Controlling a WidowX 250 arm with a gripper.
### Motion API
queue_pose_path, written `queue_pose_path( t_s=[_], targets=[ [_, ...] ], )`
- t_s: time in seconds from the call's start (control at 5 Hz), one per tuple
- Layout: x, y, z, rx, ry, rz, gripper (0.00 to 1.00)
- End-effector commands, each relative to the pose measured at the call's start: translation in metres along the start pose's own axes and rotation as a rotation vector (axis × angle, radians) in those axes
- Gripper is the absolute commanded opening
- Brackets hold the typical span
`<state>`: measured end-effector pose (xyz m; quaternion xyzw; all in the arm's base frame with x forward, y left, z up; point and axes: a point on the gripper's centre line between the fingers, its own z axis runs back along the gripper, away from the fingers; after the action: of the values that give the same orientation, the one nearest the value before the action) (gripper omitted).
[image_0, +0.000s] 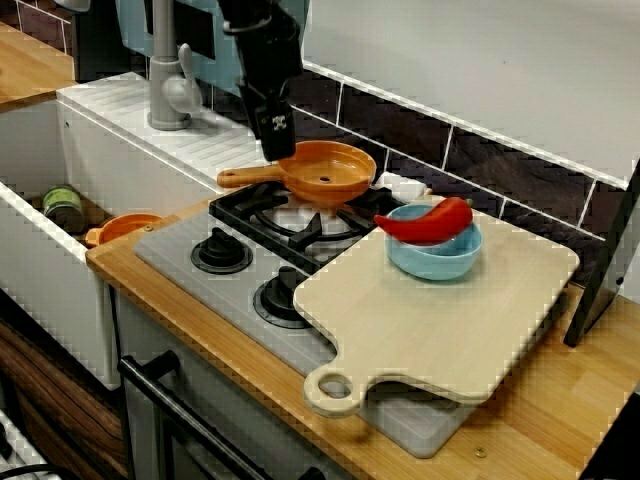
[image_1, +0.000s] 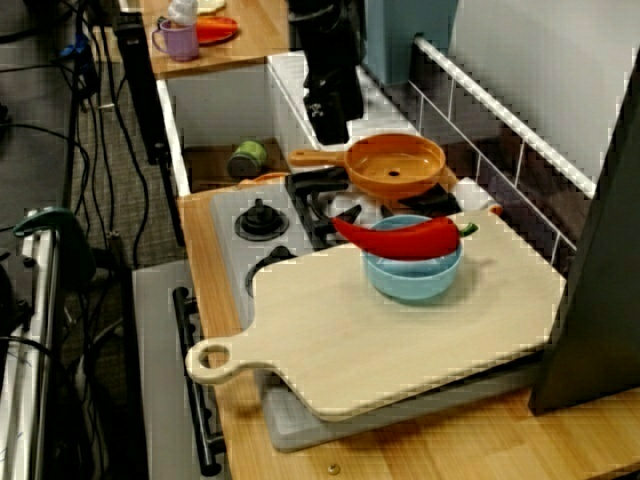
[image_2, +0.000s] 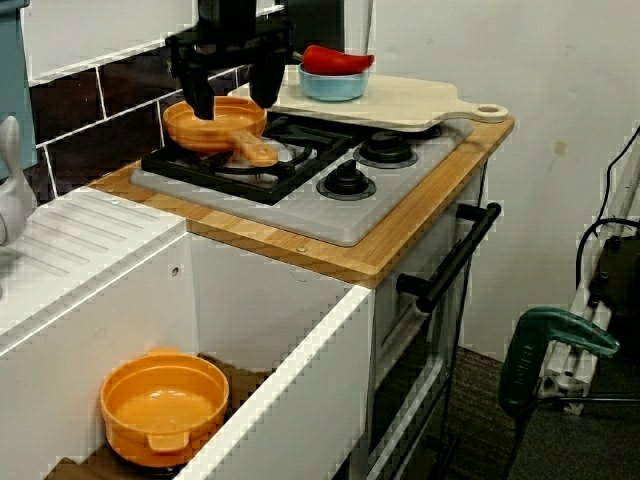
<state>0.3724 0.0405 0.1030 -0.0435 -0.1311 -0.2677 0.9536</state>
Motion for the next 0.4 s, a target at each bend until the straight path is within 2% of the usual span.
queue_pose_path(
  t_s=[0.0,0.2],
  targets=[
    [0.0187,-0.0071,0.0321,0.026,-0.089,-0.089,1.0],
    [0.0189,-0.0165,0.0242,0.037,-0.103,-0.095,1.0]
  ],
)
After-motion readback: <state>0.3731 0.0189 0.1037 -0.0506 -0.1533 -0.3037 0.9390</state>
